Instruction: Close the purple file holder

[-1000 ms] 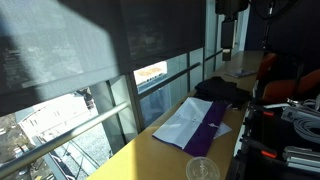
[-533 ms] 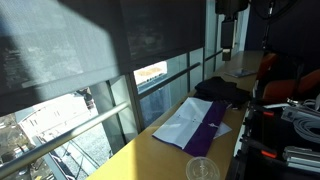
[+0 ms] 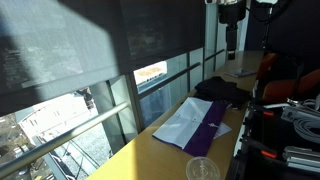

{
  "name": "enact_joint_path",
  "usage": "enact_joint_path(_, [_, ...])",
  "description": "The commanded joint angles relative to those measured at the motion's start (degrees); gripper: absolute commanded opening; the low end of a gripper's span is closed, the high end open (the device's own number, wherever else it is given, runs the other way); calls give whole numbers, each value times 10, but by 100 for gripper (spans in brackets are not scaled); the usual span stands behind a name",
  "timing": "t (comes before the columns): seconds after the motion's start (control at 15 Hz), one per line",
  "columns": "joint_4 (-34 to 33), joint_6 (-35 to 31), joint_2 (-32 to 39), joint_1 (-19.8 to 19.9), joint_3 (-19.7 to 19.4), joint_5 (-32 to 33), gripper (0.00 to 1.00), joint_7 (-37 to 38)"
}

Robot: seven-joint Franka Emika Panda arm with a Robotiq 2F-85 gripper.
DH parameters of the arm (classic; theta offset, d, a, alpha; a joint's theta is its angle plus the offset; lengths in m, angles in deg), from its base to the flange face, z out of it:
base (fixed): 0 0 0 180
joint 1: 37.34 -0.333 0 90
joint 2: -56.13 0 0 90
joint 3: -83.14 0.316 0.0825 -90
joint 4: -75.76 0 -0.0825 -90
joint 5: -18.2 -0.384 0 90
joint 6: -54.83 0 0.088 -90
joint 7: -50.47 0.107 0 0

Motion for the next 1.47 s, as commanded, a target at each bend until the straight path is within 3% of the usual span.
enact_joint_path(0.0, [4, -46, 2, 38, -66, 70, 100, -91])
enact_joint_path(0.2, [3, -136, 17, 59, -137, 16, 100, -188])
enact_joint_path(0.47, [-22, -212, 75, 57, -218, -169, 100, -358])
enact_joint_path(0.6, [-48, -205, 111, 5, -295, -265, 100, -434])
enact_joint_path(0.73, [-87, -169, 147, -24, -347, -363, 100, -499])
enact_joint_path(0.8, [-115, -148, 175, -19, -353, -412, 100, -527])
enact_joint_path(0.87, [-151, -128, 219, 49, -295, -460, 100, -550])
enact_joint_path(1.0, [-212, -101, 292, 88, -272, -521, 100, -563])
enact_joint_path(1.4, [-404, -81, 502, 194, -187, -504, 100, -482])
